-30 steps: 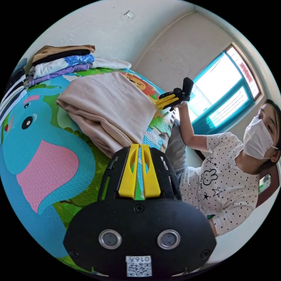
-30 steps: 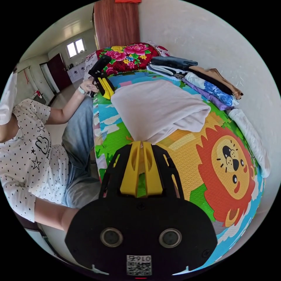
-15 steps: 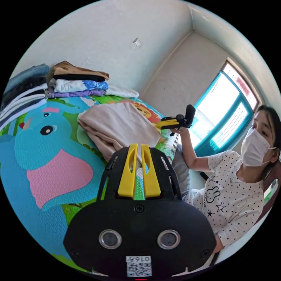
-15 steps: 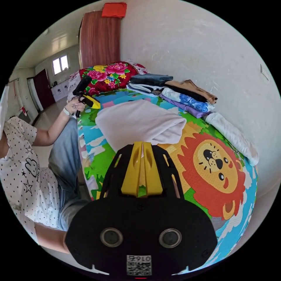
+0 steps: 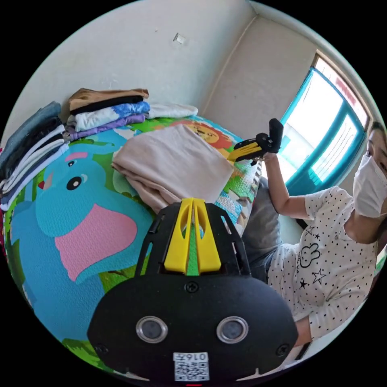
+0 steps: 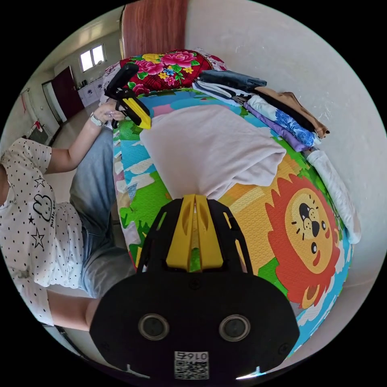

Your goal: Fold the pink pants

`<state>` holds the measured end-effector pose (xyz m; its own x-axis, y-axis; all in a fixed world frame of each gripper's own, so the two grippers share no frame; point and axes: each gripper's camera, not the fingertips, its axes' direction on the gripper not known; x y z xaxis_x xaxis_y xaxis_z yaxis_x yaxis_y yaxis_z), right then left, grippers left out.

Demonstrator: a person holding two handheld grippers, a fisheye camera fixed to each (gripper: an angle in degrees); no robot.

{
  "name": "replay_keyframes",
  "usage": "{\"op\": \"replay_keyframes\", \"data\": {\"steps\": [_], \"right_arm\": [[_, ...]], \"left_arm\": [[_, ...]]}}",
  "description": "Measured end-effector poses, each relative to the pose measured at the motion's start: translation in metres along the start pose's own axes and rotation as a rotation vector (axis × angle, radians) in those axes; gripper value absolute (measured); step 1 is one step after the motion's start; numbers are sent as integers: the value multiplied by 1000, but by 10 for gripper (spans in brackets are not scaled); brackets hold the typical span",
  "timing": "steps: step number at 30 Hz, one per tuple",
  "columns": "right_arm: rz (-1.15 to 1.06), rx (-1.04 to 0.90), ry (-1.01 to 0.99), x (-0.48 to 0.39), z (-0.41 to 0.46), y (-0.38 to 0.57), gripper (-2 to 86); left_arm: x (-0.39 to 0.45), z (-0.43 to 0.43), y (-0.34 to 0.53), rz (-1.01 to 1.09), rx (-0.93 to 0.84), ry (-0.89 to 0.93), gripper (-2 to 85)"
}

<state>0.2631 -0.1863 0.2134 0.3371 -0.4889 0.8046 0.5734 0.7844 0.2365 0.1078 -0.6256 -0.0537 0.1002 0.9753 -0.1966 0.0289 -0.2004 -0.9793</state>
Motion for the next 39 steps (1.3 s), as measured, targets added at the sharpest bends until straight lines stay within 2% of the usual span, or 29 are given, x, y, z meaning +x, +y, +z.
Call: {"op": "replay_keyframes", "data": {"steps": [3,5,7,10,12,14,18,21,23,25,30,31,33,35,37,39], "right_arm": [[3,125,122,-8,-17,0,-3],[56,208,188,-9,-22,-8,-2],[74,180,226,-11,-15,-17,-1],[100,18,288,-11,6,-29,5],[124,-34,270,-6,12,-30,15],[183,-22,171,8,8,-25,41],[227,-4,24,25,2,-15,81],[187,-31,-27,24,11,-18,68],[109,-42,-72,10,20,-32,38],[49,-51,-34,-6,23,-41,29],[-87,-36,-86,-51,33,-76,19],[-102,-18,-72,-64,39,-91,19],[-111,-4,-38,-89,51,-114,20],[-175,27,-6,-123,63,-135,25],[-244,53,-7,-137,59,-138,38],[-242,77,-11,-132,46,-135,49]], "left_arm": [[1,-21,8,-23,203,-22,-4],[-3,-22,10,-59,229,-58,5],[-10,-16,9,-109,148,-105,32],[-20,-12,12,-168,41,-168,62],[-25,-22,19,-167,63,-124,76],[-32,-28,24,-173,64,-68,90],[-44,-22,31,-171,-41,45,113],[-43,-13,28,-121,-54,162,115],[-43,-16,27,-130,-29,126,111],[-45,-27,31,-148,24,60,108],[-51,-72,54,-231,287,-79,97],[-51,-76,56,-232,321,-81,92],[-48,-94,69,-266,496,-114,86],[-45,-100,75,-263,549,-144,82],[-46,-95,70,-239,472,-115,84],[-47,-79,56,-175,340,14,91]]}}
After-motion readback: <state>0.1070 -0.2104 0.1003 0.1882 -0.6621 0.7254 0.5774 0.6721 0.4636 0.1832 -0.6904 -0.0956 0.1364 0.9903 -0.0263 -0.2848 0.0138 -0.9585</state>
